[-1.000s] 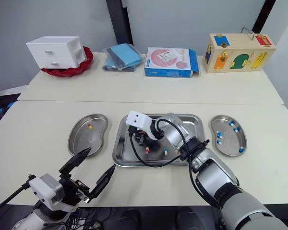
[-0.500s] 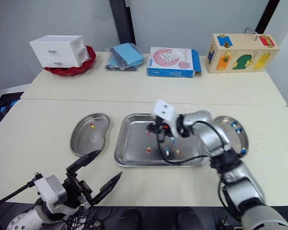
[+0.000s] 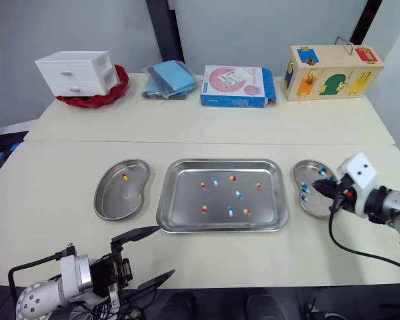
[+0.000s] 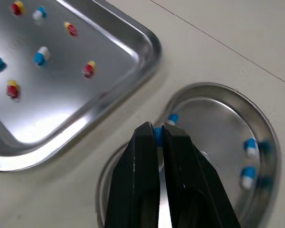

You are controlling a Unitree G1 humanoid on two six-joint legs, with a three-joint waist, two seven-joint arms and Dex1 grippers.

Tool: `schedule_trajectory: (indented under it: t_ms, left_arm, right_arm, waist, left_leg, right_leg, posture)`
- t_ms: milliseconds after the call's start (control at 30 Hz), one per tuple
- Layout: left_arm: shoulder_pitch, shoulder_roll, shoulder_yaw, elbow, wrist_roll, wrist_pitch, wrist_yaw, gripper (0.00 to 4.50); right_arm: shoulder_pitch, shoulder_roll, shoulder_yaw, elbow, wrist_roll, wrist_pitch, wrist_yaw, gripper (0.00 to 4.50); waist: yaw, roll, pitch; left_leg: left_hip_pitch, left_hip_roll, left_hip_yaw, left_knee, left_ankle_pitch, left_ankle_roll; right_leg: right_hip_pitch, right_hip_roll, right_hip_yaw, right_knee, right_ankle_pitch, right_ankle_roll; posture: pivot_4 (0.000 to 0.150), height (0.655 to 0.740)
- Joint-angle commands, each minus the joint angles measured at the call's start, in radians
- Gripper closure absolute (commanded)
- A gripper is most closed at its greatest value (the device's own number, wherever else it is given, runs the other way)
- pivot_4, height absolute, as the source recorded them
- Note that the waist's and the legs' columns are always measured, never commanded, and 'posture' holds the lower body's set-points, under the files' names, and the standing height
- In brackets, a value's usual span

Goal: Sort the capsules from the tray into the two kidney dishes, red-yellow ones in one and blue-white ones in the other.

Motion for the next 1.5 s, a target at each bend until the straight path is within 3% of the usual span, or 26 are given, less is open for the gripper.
schedule_trajectory:
  t_ms: [33,700,967,1200,1500]
  left_arm:
    - [0.003,-0.007,0.005,0.031,-0.019,-0.048,-0.041,0.0]
    - [0.022,-0.039,0.041,0.085,-0.023,-0.096,-0.033,0.0]
    - [0.024,-0.042,0.045,0.091,-0.022,-0.106,-0.036,0.0]
    - [0.021,-0.041,0.043,0.102,-0.019,-0.115,-0.032,0.0]
    - [0.015,-0.04,0.043,0.106,-0.017,-0.115,-0.027,0.0]
  right_arm:
    - [0.011,-0.015,-0.019,-0.012,0.016,-0.032,-0.026,4.48]
    - [0.001,-0.062,0.033,0.114,0.014,-0.122,-0.059,4.48]
    - [0.001,-0.068,0.024,0.124,0.022,-0.117,-0.065,2.38]
    - [0.009,-0.074,0.024,0.123,0.031,-0.116,-0.066,0.11]
    - [0.016,-0.078,0.018,0.121,0.035,-0.116,-0.061,0.05]
  waist:
    - [-0.002,0.0,0.0]
    - [0.001,0.0,0.0]
    - [0.001,0.0,0.0]
    - [0.001,0.0,0.0]
    - [0.002,0.0,0.0]
  left_leg:
    - [0.0,0.0,0.0,0.0,0.0,0.0]
    - [0.0,0.0,0.0,0.0,0.0,0.0]
    - [0.0,0.0,0.0,0.0,0.0,0.0]
    - [0.0,0.0,0.0,0.0,0.0,0.0]
    - [0.0,0.0,0.0,0.0,0.0,0.0]
  right_leg:
    - [0.0,0.0,0.0,0.0,0.0,0.0]
    - [0.001,0.0,0.0,0.0,0.0,0.0]
    - [0.001,0.0,0.0,0.0,0.0,0.0]
    - [0.001,0.0,0.0,0.0,0.0,0.0]
    - [0.001,0.0,0.0,0.0,0.0,0.0]
  posture:
    - [0.15,0.74]
    - [0.15,0.74]
    - [0.15,0.74]
    - [0.15,0.74]
    - [0.15,0.74]
